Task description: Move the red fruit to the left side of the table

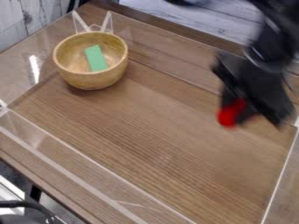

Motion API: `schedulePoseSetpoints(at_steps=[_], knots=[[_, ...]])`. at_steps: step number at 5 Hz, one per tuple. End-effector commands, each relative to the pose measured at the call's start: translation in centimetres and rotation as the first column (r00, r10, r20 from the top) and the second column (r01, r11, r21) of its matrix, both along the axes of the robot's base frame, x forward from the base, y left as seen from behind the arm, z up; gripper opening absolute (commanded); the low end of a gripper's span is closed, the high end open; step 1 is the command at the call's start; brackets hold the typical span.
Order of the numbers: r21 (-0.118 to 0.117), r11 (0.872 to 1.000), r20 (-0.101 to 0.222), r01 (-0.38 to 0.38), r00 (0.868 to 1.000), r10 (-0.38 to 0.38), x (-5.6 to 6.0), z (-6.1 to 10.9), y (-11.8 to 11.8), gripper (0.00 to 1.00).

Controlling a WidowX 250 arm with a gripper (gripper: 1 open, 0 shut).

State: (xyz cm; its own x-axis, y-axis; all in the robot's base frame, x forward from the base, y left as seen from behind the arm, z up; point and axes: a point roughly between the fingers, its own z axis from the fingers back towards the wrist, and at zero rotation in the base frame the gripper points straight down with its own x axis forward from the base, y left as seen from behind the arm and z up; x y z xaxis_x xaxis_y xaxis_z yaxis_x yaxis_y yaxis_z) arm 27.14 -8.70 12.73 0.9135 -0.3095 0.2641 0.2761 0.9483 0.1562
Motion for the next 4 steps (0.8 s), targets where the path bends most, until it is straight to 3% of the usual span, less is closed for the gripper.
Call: schedulePoseSetpoints(at_steps=[1, 3, 4], knots=[[-0.002, 1.0, 0.042, -0.03, 0.999, 0.03, -0.8, 1.8, 4.8, 0.0], [0.008, 0.989, -0.019, -0.147, 0.989, 0.147, -4.2, -0.1, 12.5, 0.0], [0.013, 0.985, -0.032, -0.174, 0.984, 0.175, -5.3, -1.3, 15.7, 0.0]])
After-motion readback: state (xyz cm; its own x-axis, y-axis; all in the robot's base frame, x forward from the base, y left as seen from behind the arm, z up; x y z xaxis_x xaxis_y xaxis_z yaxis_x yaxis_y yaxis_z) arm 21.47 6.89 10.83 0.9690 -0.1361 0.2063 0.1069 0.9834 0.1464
